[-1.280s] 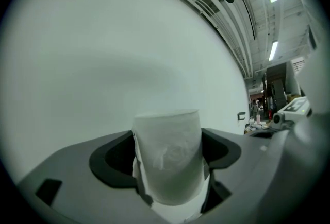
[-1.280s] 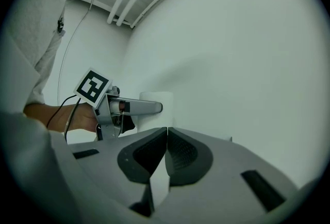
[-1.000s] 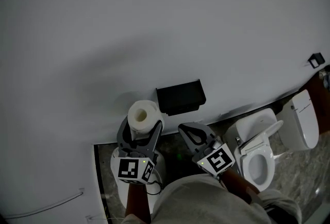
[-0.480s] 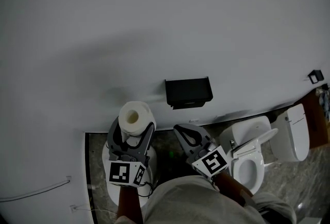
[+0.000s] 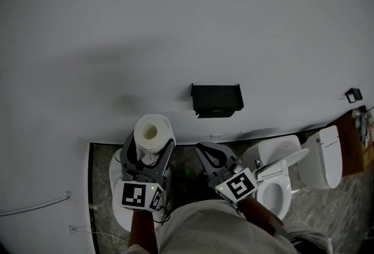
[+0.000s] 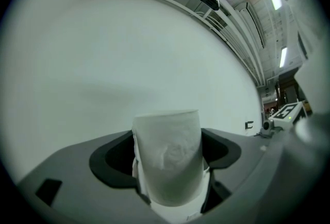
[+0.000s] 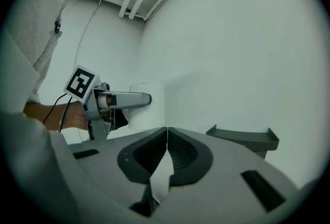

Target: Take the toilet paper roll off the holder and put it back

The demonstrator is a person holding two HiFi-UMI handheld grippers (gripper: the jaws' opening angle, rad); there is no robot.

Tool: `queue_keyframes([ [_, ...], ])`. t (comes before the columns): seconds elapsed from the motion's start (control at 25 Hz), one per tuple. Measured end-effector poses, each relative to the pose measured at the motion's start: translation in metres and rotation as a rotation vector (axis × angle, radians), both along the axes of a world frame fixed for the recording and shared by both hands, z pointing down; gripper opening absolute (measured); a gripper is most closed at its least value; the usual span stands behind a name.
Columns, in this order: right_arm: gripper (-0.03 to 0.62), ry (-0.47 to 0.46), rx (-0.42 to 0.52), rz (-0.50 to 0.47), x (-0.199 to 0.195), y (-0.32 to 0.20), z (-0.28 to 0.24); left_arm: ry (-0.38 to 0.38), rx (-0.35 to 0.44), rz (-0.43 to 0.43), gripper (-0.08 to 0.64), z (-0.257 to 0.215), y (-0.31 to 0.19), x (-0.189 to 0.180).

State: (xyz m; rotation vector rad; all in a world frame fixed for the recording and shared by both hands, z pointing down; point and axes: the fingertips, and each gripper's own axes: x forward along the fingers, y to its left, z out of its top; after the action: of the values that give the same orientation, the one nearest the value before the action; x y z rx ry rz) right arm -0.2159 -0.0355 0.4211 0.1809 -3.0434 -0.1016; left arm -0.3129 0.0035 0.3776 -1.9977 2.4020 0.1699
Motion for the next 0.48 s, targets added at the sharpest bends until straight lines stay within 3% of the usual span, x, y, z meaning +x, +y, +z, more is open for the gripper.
queue_keyframes([
  [0.48,0.005,0.064,-0.001,0.048,0.013,0.019,0.008,0.033,-0.017,0.044,0.39,0.013,0.006,0.006],
])
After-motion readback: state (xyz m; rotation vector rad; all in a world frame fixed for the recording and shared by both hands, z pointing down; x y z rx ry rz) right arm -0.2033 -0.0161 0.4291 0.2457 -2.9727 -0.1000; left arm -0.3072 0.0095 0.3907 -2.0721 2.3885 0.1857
